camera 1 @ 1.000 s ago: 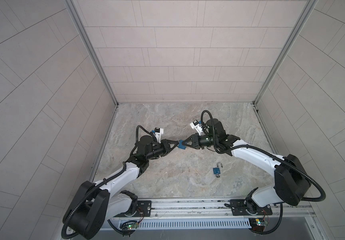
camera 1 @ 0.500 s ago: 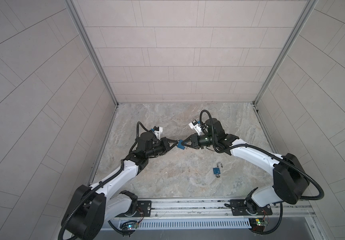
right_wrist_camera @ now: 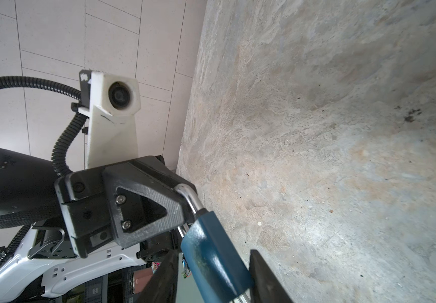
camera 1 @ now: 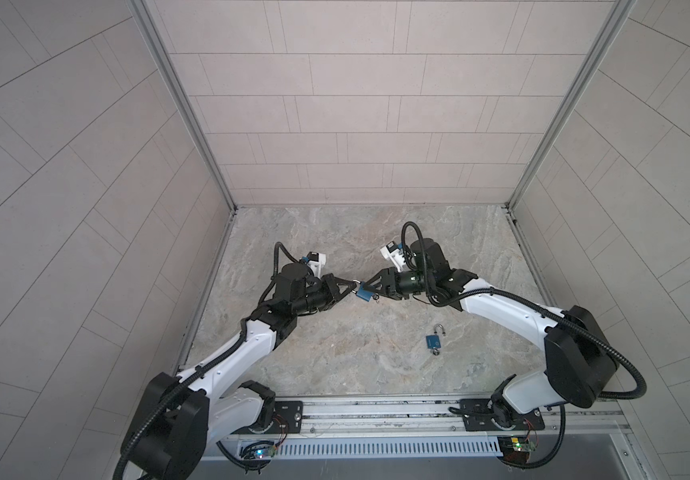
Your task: Lock with the key
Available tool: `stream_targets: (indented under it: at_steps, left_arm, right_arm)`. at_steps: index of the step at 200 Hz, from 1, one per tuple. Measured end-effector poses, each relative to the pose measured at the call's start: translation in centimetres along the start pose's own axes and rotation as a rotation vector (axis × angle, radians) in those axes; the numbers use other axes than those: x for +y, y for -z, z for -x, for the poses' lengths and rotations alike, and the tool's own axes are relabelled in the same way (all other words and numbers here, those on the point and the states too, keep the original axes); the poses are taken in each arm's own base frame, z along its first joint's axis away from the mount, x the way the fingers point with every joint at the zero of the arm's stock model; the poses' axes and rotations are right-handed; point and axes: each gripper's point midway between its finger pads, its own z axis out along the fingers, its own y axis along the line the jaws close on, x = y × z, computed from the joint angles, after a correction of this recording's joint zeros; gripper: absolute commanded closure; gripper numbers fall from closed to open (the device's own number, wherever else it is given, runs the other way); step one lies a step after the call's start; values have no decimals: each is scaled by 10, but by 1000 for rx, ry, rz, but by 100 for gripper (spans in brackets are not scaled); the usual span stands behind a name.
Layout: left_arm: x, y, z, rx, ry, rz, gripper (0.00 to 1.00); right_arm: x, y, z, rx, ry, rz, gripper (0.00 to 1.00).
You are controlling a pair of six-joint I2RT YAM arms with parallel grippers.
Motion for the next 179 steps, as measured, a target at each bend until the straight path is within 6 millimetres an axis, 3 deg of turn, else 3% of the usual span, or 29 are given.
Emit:
stream_targets:
  at_steps: [71,126,179]
  left_arm:
    - [3,-3,3,-15,39,2,100]
    - [-1,-3,5,-29,54,-25,100]
    - [4,-3,3,-27,69,-16,100]
  right_arm:
    - [-3,41,4,-120,1,5,48]
    - [-39,33,-13,-147,-141,-3,51]
    - [-25,27,-12,-179,-149,41,54]
